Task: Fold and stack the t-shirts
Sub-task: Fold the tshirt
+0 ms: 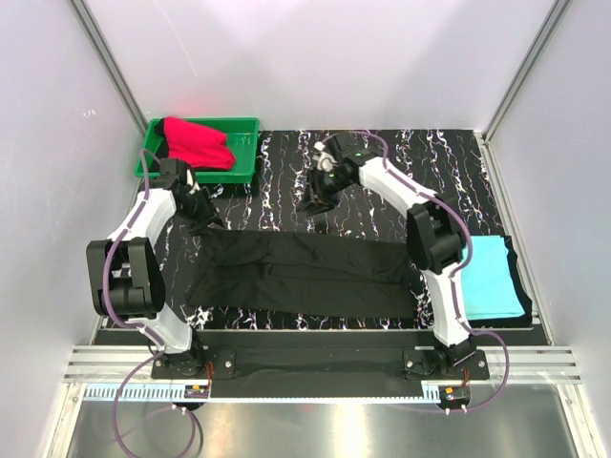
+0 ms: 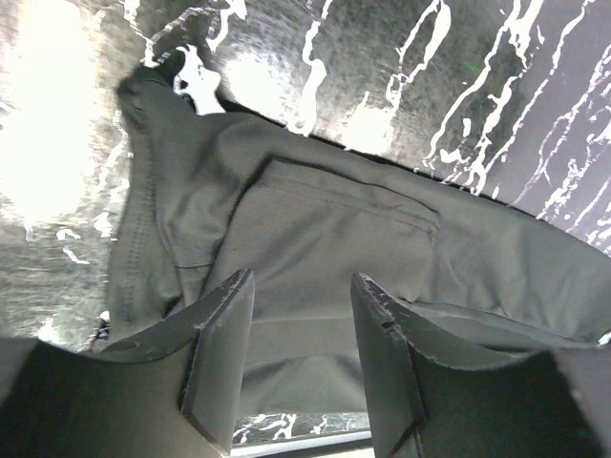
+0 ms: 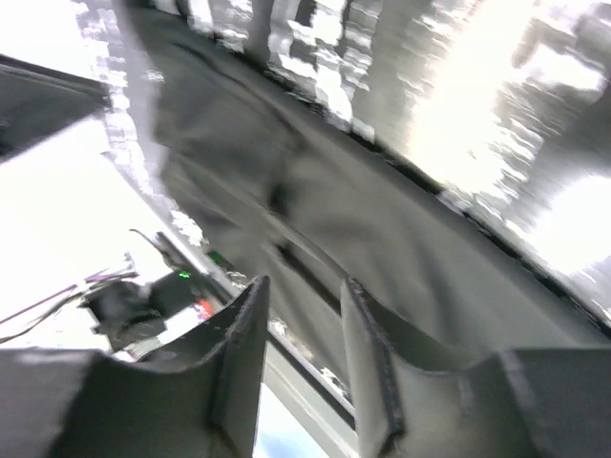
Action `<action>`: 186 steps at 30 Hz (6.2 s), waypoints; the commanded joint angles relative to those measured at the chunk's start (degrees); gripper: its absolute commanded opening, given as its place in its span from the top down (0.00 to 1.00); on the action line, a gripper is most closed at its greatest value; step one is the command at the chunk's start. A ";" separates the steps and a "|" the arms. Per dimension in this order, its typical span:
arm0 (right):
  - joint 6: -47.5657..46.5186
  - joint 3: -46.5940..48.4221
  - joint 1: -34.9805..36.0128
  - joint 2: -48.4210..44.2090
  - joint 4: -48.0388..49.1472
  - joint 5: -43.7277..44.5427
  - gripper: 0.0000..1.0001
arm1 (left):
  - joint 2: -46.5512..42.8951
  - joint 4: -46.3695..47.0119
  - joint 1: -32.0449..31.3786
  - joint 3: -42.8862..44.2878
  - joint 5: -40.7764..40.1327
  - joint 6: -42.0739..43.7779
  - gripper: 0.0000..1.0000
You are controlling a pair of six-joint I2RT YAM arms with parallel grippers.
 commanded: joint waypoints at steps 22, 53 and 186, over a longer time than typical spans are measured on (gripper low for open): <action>12.97 6.38 12.00 13.32 4.70 -4.37 0.88 | -12.43 2.44 -7.63 -15.42 9.09 -7.23 0.59; 16.57 10.27 15.34 16.14 4.79 -6.04 0.91 | -15.69 -1.69 -6.58 -15.07 5.49 -2.93 0.53; -0.83 -43.44 -14.54 -21.31 -1.36 25.34 0.32 | 43.63 5.70 -24.95 40.72 -5.41 -16.91 0.50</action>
